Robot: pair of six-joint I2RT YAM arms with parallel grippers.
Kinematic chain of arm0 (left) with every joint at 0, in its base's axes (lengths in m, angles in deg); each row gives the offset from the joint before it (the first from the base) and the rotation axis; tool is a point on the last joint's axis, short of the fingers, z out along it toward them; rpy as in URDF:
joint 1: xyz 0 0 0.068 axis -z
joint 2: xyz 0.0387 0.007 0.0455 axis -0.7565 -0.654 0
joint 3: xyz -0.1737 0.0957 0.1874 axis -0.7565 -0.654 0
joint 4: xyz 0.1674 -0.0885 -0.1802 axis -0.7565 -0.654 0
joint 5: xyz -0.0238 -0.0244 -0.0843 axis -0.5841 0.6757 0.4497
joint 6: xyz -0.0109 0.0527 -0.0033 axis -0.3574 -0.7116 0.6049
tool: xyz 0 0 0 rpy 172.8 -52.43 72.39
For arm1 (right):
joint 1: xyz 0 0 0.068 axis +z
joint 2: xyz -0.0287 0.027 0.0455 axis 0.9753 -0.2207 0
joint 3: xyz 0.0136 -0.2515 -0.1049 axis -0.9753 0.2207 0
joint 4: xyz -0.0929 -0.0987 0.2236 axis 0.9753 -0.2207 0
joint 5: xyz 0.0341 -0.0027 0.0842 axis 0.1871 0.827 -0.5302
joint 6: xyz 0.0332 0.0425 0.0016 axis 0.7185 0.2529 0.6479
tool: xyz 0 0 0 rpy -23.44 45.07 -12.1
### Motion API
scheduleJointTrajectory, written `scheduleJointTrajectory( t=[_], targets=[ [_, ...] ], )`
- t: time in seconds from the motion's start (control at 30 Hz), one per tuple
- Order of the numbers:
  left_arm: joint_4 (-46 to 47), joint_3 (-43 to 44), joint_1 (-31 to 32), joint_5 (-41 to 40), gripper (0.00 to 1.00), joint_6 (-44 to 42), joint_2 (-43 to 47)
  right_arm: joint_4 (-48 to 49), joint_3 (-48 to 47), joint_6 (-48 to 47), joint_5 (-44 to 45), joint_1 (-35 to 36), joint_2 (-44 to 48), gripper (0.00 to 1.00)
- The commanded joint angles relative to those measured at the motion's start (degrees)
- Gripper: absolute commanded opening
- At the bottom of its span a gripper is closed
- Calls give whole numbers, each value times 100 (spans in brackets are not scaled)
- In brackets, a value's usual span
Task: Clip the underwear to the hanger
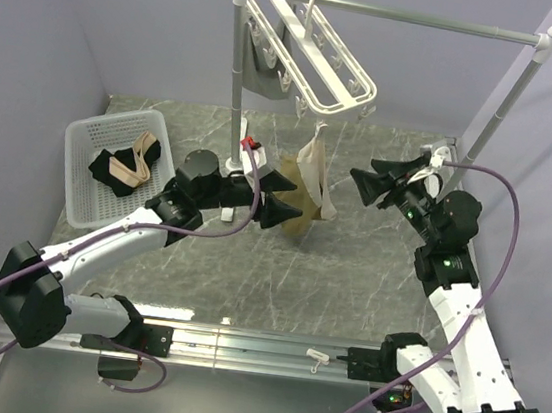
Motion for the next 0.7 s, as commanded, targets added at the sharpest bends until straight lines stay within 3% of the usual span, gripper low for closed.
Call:
scheduleJointTrajectory(
  t=[0.0,0.2,0.67],
  targets=[
    [465,217,195,-430,70,-391,-21,590,-372,66,57,-108,-272,64],
    [703,499,450,-755,70,-426,-197,907,-1039,22,557,-117,-904,65],
    [905,605,555,-782,70,-329,-346,1689,-1515,356,585,-126,-1468,61]
  ],
)
